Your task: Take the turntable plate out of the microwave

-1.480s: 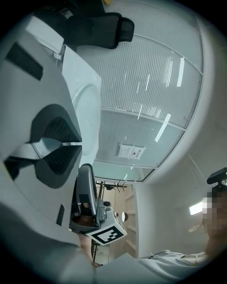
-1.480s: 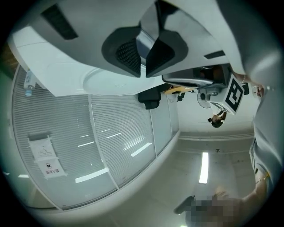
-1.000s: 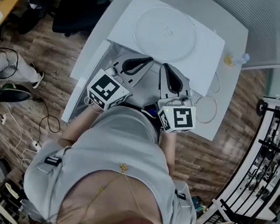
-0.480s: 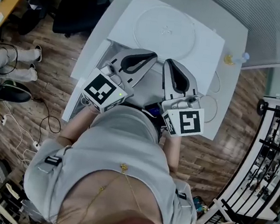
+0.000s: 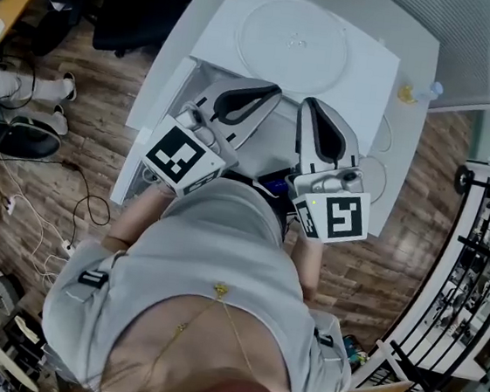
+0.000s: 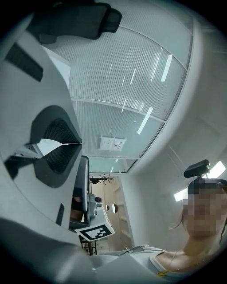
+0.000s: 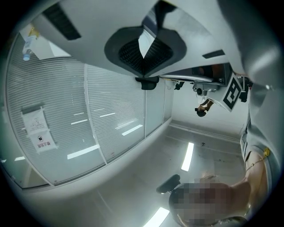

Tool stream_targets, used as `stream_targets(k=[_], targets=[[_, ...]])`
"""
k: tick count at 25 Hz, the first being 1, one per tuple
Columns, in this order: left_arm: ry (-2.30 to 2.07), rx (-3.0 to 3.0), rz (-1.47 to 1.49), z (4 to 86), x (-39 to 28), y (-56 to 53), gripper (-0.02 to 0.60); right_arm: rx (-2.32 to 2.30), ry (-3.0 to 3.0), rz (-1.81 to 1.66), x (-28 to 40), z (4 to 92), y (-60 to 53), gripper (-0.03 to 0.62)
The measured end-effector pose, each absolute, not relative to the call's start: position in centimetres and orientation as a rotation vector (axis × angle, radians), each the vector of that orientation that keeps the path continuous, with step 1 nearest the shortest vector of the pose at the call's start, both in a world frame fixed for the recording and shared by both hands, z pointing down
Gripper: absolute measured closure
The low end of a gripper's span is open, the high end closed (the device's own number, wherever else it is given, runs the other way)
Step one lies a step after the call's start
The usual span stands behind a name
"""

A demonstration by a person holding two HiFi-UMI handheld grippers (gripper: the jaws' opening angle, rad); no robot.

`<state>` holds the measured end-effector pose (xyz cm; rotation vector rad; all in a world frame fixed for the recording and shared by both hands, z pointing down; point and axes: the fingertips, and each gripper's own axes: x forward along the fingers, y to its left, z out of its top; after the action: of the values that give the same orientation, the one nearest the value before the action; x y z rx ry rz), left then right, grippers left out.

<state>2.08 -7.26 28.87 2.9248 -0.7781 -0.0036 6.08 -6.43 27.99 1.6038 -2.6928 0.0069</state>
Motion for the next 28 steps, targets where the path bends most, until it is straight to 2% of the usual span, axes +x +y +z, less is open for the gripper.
stream_targets(k=[28], targets=[[-0.788, 2.909, 0.081, 30.9, 2.3, -6.7, 0.552, 1.547, -2.679, 0.076, 5.1, 30.0, -6.1, 0.578]])
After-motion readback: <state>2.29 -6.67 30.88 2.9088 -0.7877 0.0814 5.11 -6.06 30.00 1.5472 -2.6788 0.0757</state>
